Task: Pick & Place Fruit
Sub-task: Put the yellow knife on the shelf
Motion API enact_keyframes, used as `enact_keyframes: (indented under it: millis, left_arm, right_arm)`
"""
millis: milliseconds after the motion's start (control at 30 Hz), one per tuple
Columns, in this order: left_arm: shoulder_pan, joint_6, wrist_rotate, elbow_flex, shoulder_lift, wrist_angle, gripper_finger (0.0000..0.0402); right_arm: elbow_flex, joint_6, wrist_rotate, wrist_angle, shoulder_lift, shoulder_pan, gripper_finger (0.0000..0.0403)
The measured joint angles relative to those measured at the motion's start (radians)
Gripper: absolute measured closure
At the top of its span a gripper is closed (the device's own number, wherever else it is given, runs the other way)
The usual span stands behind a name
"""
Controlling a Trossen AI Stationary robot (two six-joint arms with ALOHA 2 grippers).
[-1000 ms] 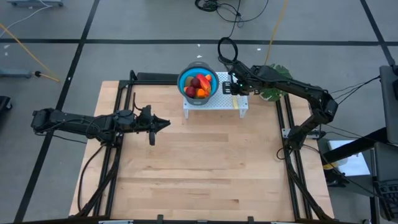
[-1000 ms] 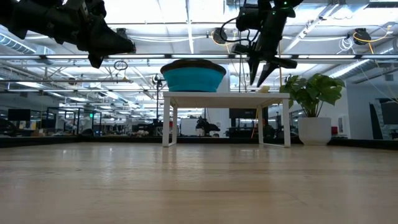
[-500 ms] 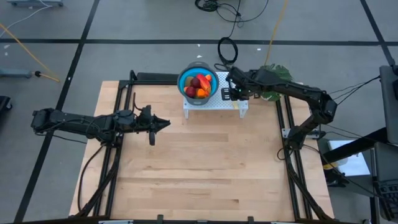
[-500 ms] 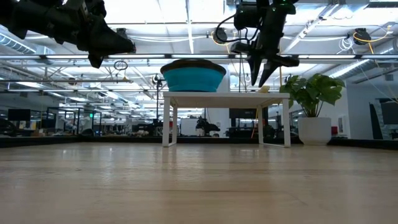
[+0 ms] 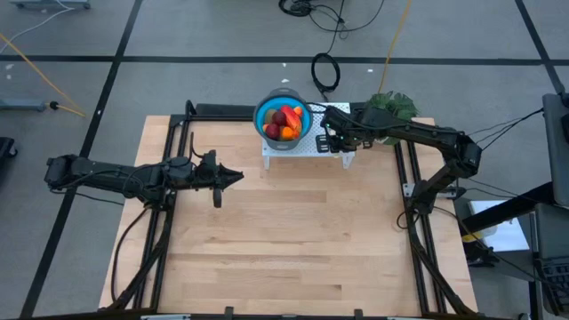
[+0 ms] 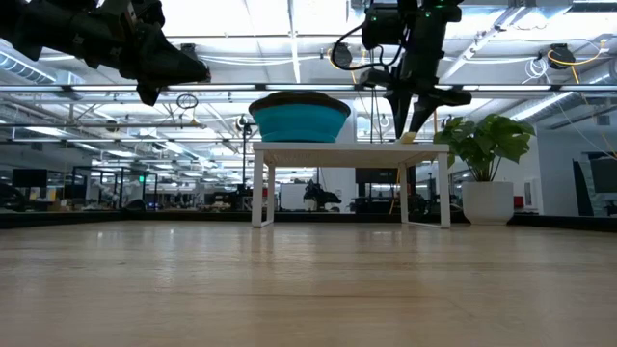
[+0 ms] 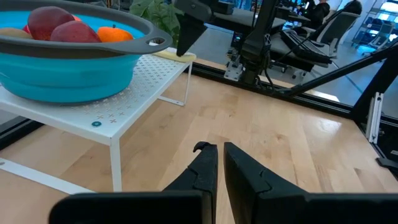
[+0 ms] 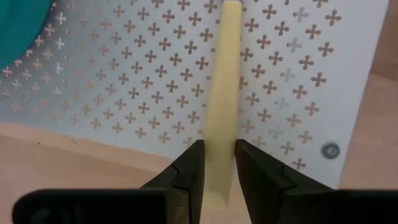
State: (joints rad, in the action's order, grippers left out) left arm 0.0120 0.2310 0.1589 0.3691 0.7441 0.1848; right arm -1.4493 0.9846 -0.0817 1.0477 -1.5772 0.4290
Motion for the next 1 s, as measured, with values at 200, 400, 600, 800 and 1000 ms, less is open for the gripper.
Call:
enact_keyframes:
  millis: [200,400,600,800,1000]
  left_arm:
    - [0.0,-0.001,0.0,0.0,0.0,0.0,0.0376]
    - [0.0,0.001,-0.001,0.0,0.0,0.0,0.0376]
    - [0.0,0.003,-0.001,0.0,0.0,0.0,0.0376]
    - [0.0,0.003,-0.002,0.0,0.0,0.0,0.0376]
    - [0.0,0.002,-0.002,0.0,0.0,0.0,0.0376]
  right_arm:
    - [0.001,0.025,0.0,-0.001,0.0,-0.006,0.0316]
    - [0.001,0.052,0.0,-0.011,0.0,-0.006,0.0316]
    - [0.001,0.076,0.0,-0.017,0.0,-0.006,0.0316]
    - [0.001,0.077,0.0,-0.053,0.0,-0.006,0.0316]
    - [0.001,0.063,-0.02,-0.063,0.0,-0.007,0.0316]
